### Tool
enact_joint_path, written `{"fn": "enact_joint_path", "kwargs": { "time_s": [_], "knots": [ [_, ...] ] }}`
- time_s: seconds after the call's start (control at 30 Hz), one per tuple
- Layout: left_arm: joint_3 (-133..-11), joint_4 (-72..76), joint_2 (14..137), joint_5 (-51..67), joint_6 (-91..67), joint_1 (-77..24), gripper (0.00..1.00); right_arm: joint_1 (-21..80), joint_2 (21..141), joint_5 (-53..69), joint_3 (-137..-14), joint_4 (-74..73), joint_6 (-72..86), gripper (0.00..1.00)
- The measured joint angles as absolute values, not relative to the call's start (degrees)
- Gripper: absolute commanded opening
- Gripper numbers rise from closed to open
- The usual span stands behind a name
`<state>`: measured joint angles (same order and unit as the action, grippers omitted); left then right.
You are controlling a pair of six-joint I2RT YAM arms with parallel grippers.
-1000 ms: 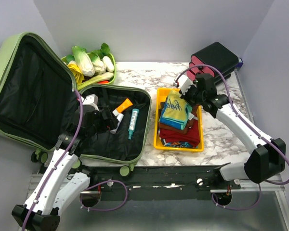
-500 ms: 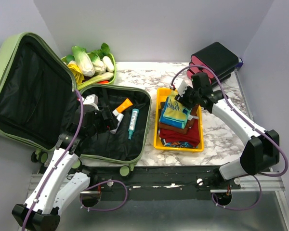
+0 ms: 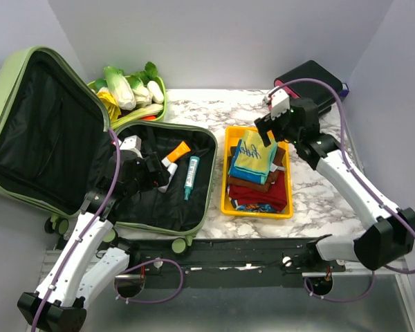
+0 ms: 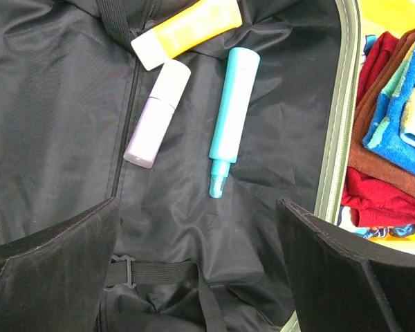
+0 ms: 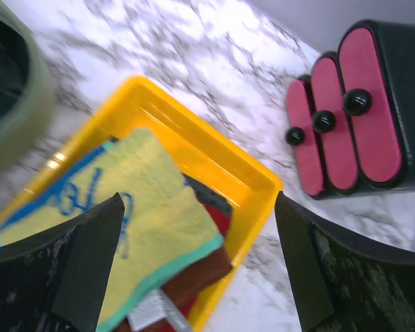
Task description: Open, take out, and arrange the luggage
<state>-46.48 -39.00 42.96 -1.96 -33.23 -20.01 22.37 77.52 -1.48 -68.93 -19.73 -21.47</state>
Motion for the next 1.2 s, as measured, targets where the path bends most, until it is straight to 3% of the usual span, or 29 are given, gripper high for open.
{"fn": "enact_joint_path", "kwargs": {
  "time_s": [0.2, 0.53, 0.8, 1.2],
  "knots": [
    [-46.5, -39.0, 43.0, -2.1, -33.3, -20.0, 0.99, 24.5, 73.7, 3.7, -66.9, -16.0, -4.1, 0.89],
    [-46.5, -38.9, 43.3, -2.5, -34.2, -20.0, 0.99, 26.0, 90.4, -7.3, -71.0, -23.6, 15.8, 0.85],
    [-46.5, -38.9, 43.9, -2.9, -34.3, -20.0, 0.99, 27.9, 101.3, -14.2, -76.0, -25.1, 16.9, 0.98],
    [-46.5, -39.0, 44.8, -3.3, -34.3, -20.0, 0.99, 31.0, 99.9, -18.6, -71.3, -19.7, 11.1, 1.0]
  ]
}}
